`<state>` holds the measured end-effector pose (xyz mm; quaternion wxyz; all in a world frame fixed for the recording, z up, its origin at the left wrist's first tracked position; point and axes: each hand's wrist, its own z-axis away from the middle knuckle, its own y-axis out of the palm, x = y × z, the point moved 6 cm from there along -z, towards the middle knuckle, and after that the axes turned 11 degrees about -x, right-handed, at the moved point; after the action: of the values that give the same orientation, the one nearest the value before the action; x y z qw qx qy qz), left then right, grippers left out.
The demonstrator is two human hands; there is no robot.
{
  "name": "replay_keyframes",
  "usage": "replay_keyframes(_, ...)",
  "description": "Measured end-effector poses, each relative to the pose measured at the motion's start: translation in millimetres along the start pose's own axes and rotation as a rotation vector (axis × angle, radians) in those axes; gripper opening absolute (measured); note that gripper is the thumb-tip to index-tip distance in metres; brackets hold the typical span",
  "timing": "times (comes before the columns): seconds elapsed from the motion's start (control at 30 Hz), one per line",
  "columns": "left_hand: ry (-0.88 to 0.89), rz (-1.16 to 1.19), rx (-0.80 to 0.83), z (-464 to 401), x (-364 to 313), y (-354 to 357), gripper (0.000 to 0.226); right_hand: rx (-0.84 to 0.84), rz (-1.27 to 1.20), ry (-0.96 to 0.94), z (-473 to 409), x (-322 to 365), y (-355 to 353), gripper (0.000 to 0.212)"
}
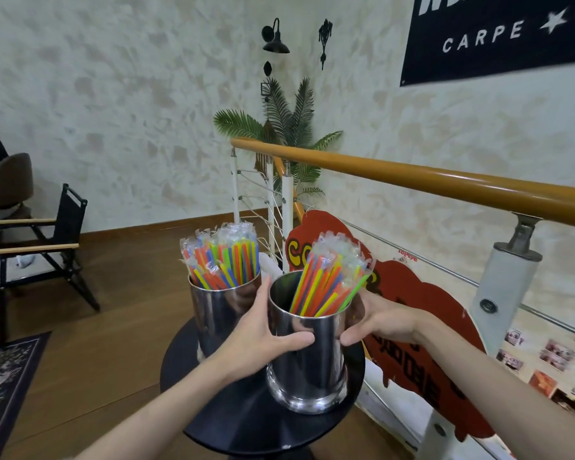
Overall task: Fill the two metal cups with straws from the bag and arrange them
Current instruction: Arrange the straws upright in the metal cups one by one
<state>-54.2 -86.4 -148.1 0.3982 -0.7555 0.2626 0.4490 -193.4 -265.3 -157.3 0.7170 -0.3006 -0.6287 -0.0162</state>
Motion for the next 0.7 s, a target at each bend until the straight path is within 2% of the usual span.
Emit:
replay_keyframes(0.1, 0.028, -0.065, -0.038, 3, -6, -2, 0.114, -0.115, -0.013, 0.05, 6, 0, -8, 0.108)
replay_keyframes(0.17, 0.043, -0.083, -0.044, 3, -7, -7, 0.107, -0.199, -0.028, 0.086, 13, 2, -15, 0.092)
replay_keyframes(0.23, 0.04, -0.102, -0.04, 3, -7, -12, 0.099, -0.194, -0.03, 0.088, 21, 6, -14, 0.079)
replay_keyframes(0.33, 0.066, -0.204, -0.041, 4, -17, -16, 0.072, -0.127, 0.013, 0.079, 31, 15, -6, 0.088)
replay_keyframes(0.43, 0.062, -0.312, -0.027, 7, -28, -19, 0.058, -0.13, 0.039, 0.055, 34, 24, 2, 0.115)
replay_keyframes(0.53, 0.025, -0.419, -0.052, 6, -33, -27, 0.065, -0.151, 0.099, 0.002, 35, 32, 9, 0.124)
replay_keyframes(0.7, -0.028, -0.509, -0.09, 0, -29, -33, 0.079, -0.126, 0.041, 0.024, 36, 34, 8, 0.098)
